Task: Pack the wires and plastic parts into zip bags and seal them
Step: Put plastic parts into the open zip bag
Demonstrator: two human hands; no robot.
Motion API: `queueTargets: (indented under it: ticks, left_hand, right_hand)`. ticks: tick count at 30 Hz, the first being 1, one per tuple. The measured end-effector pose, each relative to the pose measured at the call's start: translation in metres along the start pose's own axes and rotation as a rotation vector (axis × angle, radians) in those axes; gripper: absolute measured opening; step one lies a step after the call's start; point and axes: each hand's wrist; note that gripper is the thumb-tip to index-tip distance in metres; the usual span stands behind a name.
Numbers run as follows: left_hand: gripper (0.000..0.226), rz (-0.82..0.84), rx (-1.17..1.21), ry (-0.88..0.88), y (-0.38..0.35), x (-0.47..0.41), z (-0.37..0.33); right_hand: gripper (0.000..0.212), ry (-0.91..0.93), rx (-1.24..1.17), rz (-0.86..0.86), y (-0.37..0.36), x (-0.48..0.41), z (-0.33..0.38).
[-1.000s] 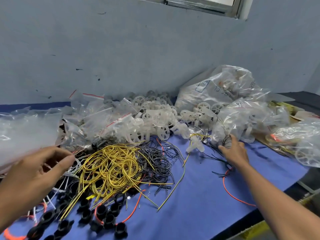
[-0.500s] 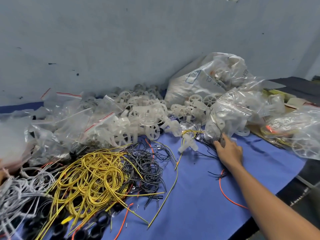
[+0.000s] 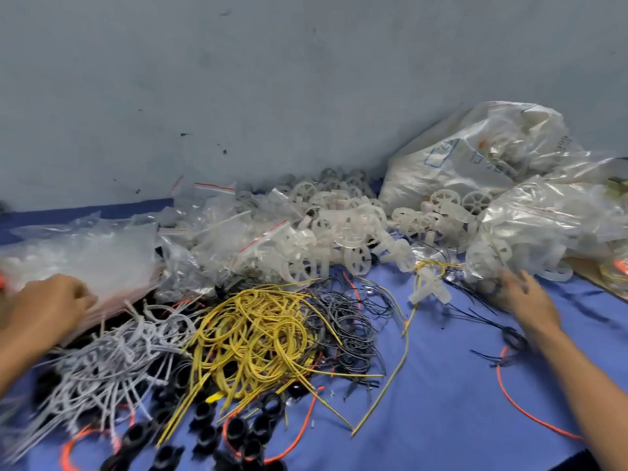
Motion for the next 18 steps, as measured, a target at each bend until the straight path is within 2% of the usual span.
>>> queueTargets:
  ticks: [1,4,6,7,9,12,15,18]
  left_hand:
    - [0.035,-0.04,-0.019,0.008,0.016,0.01,-0.019]
    - [0.037,-0.186,-0.048,-0.14,0.052,0.047,-0.069]
    - [0.019,-0.098,-0.004,-0.221,0.069,0.069,-0.105]
    - [0.009,-0.007,0.06,-0.23,0.071,0.076,-0.117]
    - [0.016,0.212,0.152,-0.24,0.071,0.083,-0.134]
    - [0.03,0.447,0.199,-0.296,0.068,0.093,-0.152]
    - [0.038,0.439,0.229,-0.287,0.073,0.101,-0.157]
    - [0.018,0.335,0.356,-0.288,0.086,0.115,-0.167]
  right_hand:
    - [0.087,-0.004,-0.062,-0.047,0.003,0.006,0.003]
    - [0.083,-0.006,-0.136,-0.286,0.008,0.038,0.016]
    - [0.073,0.103,-0.285,-0.28,0.001,0.078,0.028]
    - [0.061,0.181,-0.346,-0.198,-0.007,0.106,0.034]
    - [0.033,0.319,-0.392,0.035,-0.029,0.165,0.042]
    - [0.018,0.537,-0.321,0.302,-0.058,0.241,0.053]
    - [0.015,0.562,-0.356,0.462,-0.068,0.288,0.074]
    - [0.019,0.592,-0.34,0.67,-0.07,0.325,0.092]
Point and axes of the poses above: each hand's wrist, its own x-axis away from the middle knuckle, its own y-axis out of the back of the hand, z = x × y, and after that the axes turned 15 degrees about -y, right-handed
